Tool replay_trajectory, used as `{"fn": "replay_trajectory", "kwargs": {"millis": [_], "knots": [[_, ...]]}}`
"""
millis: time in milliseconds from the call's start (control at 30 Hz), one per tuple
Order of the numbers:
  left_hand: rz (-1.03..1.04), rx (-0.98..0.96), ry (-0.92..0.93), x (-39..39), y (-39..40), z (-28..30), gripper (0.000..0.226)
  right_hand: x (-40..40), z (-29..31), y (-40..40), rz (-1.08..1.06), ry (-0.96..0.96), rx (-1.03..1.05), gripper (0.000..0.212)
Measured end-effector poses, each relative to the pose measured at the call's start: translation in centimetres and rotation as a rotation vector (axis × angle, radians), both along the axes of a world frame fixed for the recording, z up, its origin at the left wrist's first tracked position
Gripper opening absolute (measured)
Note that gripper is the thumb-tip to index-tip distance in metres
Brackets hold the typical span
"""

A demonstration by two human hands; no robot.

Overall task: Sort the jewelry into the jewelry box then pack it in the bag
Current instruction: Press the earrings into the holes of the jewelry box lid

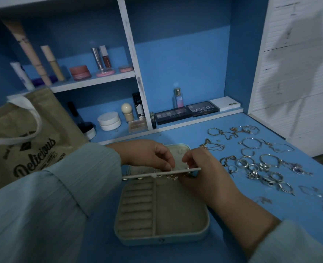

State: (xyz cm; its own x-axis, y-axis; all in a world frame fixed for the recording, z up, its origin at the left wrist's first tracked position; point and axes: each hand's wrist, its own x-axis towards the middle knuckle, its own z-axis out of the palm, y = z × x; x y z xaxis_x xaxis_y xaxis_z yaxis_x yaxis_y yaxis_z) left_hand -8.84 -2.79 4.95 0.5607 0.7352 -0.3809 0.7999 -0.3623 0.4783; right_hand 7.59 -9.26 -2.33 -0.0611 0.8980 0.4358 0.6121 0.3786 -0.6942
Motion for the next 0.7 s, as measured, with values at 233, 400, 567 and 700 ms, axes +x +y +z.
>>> {"fn": "replay_trajectory", "kwargs": {"millis": [233, 400, 567, 700], "knots": [[-0.023, 0.003, 0.064, 0.35, 0.05, 0.01, 0.011, 0.01, 0.04, -0.04, 0.001, -0.008, -0.009, 0.032], [-0.056, -0.014, 0.113, 0.65, 0.22, 0.06, 0.015, -0.03, 0.25, -0.04, 0.0, -0.014, -0.036, 0.032], [-0.09, -0.037, 0.165, 0.97, 0.65, 0.18, 0.016, -0.06, 0.29, -0.08, -0.006, -0.018, -0.029, 0.033], [-0.102, -0.052, 0.171, 0.96, 0.8, 0.14, 0.015, -0.04, 0.32, -0.05, -0.008, -0.019, -0.048, 0.033]]}}
